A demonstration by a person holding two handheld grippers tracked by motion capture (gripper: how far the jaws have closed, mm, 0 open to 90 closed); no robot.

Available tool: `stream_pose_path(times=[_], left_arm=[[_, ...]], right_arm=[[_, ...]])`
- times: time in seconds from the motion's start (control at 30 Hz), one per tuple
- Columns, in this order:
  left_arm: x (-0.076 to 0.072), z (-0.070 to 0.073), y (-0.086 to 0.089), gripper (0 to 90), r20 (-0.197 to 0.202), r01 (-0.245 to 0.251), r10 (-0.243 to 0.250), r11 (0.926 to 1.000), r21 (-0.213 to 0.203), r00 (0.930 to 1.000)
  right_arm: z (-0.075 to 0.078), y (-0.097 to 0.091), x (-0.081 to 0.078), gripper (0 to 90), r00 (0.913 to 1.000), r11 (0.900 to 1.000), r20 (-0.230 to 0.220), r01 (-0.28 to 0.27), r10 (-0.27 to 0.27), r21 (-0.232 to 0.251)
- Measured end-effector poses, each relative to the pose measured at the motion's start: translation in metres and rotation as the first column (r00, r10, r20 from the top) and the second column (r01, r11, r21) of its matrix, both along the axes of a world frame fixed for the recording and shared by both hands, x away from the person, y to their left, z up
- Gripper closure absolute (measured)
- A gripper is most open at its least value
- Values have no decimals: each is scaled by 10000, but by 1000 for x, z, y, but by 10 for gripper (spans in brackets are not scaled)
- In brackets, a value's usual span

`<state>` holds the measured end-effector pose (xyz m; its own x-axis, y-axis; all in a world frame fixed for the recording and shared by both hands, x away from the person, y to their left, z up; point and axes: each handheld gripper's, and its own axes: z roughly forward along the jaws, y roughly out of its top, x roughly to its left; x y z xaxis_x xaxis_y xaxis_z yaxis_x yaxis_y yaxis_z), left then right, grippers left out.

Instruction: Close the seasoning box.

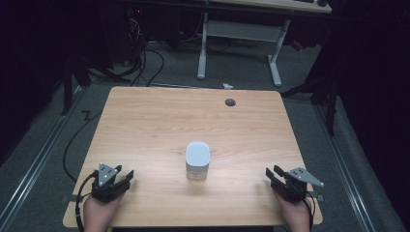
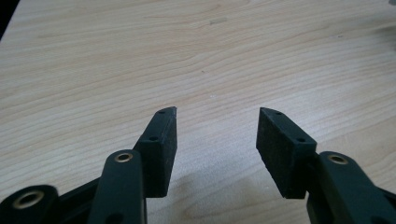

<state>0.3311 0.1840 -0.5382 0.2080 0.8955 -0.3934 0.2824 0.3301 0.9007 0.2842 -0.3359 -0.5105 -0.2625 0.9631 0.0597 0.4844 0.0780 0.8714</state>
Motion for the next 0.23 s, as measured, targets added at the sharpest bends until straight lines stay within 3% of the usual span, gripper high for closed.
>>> stream_pose_path(times=[0.17, 0.23], left_arm=[[2, 1, -7, 485, -5, 65, -65, 9998, -180, 10000], [2, 0, -11, 485, -2, 211, -211, 9998, -62, 9998]], right_arm=[[-6, 0, 4, 555, 9997, 9999, -221, -74, 76, 75], [-8, 2, 5, 513, 9996, 9998, -242, -167, 169, 62]])
